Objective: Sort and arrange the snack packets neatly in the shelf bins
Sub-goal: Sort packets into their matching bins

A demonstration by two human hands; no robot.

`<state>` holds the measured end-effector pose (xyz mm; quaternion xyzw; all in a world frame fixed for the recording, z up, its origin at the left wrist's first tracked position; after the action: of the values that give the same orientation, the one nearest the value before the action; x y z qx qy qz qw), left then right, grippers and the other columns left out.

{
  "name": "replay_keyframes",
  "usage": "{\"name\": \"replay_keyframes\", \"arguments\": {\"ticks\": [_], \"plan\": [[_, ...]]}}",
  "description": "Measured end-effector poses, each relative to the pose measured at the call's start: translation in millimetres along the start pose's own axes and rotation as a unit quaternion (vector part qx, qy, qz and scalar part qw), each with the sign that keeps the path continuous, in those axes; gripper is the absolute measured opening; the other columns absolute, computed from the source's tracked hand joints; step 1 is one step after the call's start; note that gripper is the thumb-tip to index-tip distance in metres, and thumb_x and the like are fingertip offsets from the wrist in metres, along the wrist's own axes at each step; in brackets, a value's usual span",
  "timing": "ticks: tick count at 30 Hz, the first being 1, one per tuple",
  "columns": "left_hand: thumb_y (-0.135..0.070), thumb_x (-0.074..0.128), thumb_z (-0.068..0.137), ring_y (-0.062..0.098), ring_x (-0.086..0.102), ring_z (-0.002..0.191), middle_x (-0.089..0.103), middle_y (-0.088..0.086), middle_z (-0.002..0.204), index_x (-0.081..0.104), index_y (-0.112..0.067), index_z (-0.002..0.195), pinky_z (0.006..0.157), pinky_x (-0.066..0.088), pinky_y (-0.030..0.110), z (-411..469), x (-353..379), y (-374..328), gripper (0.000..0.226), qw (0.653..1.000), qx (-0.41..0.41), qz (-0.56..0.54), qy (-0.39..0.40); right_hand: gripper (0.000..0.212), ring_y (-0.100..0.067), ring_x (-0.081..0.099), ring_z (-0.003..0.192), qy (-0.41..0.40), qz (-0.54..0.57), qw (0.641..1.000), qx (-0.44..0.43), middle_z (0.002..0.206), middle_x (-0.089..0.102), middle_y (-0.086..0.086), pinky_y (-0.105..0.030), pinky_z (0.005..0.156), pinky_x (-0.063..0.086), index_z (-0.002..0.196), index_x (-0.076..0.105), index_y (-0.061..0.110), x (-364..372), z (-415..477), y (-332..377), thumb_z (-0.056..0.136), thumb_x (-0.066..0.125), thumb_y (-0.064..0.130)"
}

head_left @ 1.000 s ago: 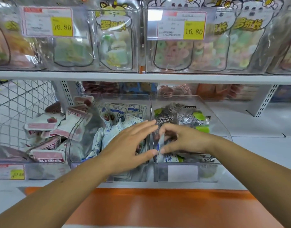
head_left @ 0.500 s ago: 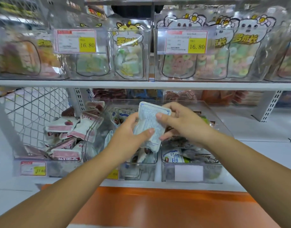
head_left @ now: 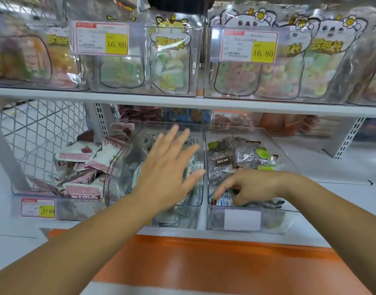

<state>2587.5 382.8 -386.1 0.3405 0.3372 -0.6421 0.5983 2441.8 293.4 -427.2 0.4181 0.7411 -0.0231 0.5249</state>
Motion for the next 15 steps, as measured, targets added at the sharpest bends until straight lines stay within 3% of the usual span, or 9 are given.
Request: {"name": "replay_keyframes", "arguments": {"ticks": [1, 2, 3, 4, 5, 7, 9, 12, 15], "plan": [[-0.065, 0.028, 0.094, 0.016, -0.004, 0.149, 0.013, -0.002, 0.161, 0.033, -0.029, 0.148, 0.121, 0.001, 0.043, 2.9, 3.3, -8.2, 0.065, 0.999, 0.014, -0.027, 0.018, 0.053, -0.008, 0.05, 0.048, 0.012, -0.011, 1.0, 0.007, 0.064, 0.06, 0.032, -0.024, 0.053, 0.043, 0.118, 0.061, 0.047, 1.0, 1.0, -2.3, 0.087, 0.055, 0.004], [-0.066, 0.027, 0.094, 0.011, -0.007, 0.148, 0.007, -0.005, 0.162, 0.028, -0.031, 0.15, 0.121, 0.001, 0.042, 4.6, 9.1, -14.8, 0.066, 0.997, 0.029, -0.052, 0.044, 0.059, -0.009, 0.058, 0.06, 0.023, -0.023, 0.999, 0.006, 0.083, 0.063, 0.037, -0.026, 0.06, 0.049, 0.12, 0.059, 0.051, 2.6, 2.4, -3.5, 0.085, 0.055, 0.003], [-0.067, 0.026, 0.093, 0.008, -0.009, 0.148, 0.004, -0.008, 0.162, 0.024, -0.034, 0.151, 0.121, -0.001, 0.04, 4.9, 15.5, -20.0, 0.066, 0.995, 0.047, -0.061, 0.069, 0.064, -0.012, 0.063, 0.084, 0.028, -0.048, 0.998, 0.005, 0.112, 0.061, 0.034, -0.03, 0.075, 0.053, 0.121, 0.056, 0.054, 4.4, 5.6, -7.2, 0.083, 0.054, 0.002], [-0.068, 0.026, 0.093, 0.007, -0.009, 0.147, 0.002, -0.01, 0.161, 0.021, -0.037, 0.151, 0.121, -0.003, 0.038, 4.4, 22.5, -23.2, 0.066, 0.992, 0.065, -0.053, 0.09, 0.068, -0.013, 0.056, 0.11, 0.031, -0.083, 0.996, 0.005, 0.137, 0.049, 0.026, -0.032, 0.093, 0.049, 0.123, 0.053, 0.058, 6.5, 8.4, -10.8, 0.083, 0.054, 0.002], [-0.068, 0.027, 0.093, 0.006, -0.008, 0.147, 0.0, -0.013, 0.161, 0.019, -0.04, 0.151, 0.121, -0.004, 0.036, 3.6, 29.5, -23.5, 0.065, 0.99, 0.078, -0.044, 0.111, 0.071, -0.014, 0.043, 0.126, 0.029, -0.113, 0.993, 0.006, 0.148, 0.037, 0.021, -0.033, 0.104, 0.041, 0.124, 0.05, 0.06, 8.6, 12.5, -16.5, 0.084, 0.053, 0.001], [-0.068, 0.033, 0.092, 0.003, -0.003, 0.146, 0.0, -0.019, 0.16, 0.019, -0.045, 0.149, 0.119, -0.002, 0.03, 1.9, 40.2, -19.0, 0.063, 0.984, 0.072, -0.066, 0.148, 0.075, -0.015, 0.027, 0.135, 0.012, -0.14, 0.99, -0.001, 0.153, 0.028, 0.019, -0.031, 0.11, 0.031, 0.129, 0.047, 0.059, 10.5, 17.3, -22.0, 0.085, 0.05, -0.002], [-0.067, 0.039, 0.09, 0.002, 0.007, 0.144, 0.0, -0.026, 0.158, 0.024, -0.049, 0.145, 0.112, 0.006, 0.024, 0.6, 45.0, -14.4, 0.06, 0.98, 0.057, -0.105, 0.158, 0.077, -0.014, 0.022, 0.134, 0.0, -0.164, 0.986, -0.011, 0.154, 0.027, 0.018, -0.026, 0.107, 0.027, 0.132, 0.046, 0.056, 12.7, 18.5, -21.9, 0.086, 0.048, -0.005], [-0.067, 0.043, 0.088, 0.003, 0.015, 0.142, 0.004, -0.029, 0.156, 0.031, -0.05, 0.14, 0.109, 0.016, 0.024, -0.9, 46.8, -12.7, 0.056, 0.977, 0.05, -0.141, 0.151, 0.075, -0.007, 0.023, 0.121, -0.025, -0.206, 0.978, -0.025, 0.154, 0.028, 0.018, -0.024, 0.097, 0.025, 0.13, 0.047, 0.058, 13.0, 24.0, -22.2, 0.087, 0.05, -0.004], [-0.066, 0.044, 0.088, 0.002, 0.016, 0.142, 0.004, -0.03, 0.156, 0.032, -0.05, 0.139, 0.108, 0.019, 0.025, -1.8, 47.1, -12.9, 0.055, 0.976, 0.045, -0.152, 0.151, 0.077, -0.01, 0.027, 0.127, -0.028, -0.222, 0.974, -0.024, 0.153, 0.029, 0.018, -0.024, 0.095, 0.029, 0.129, 0.048, 0.058, 15.2, 30.1, -26.7, 0.085, 0.051, -0.005]]}}
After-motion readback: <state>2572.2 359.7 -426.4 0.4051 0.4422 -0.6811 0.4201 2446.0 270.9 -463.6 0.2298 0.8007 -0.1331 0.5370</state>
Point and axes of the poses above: each hand's wrist, its own z-axis towards the middle knuckle, its own x-axis out of the palm, y = z × x, the point moved 7 cm from there along z, towards the middle knuckle
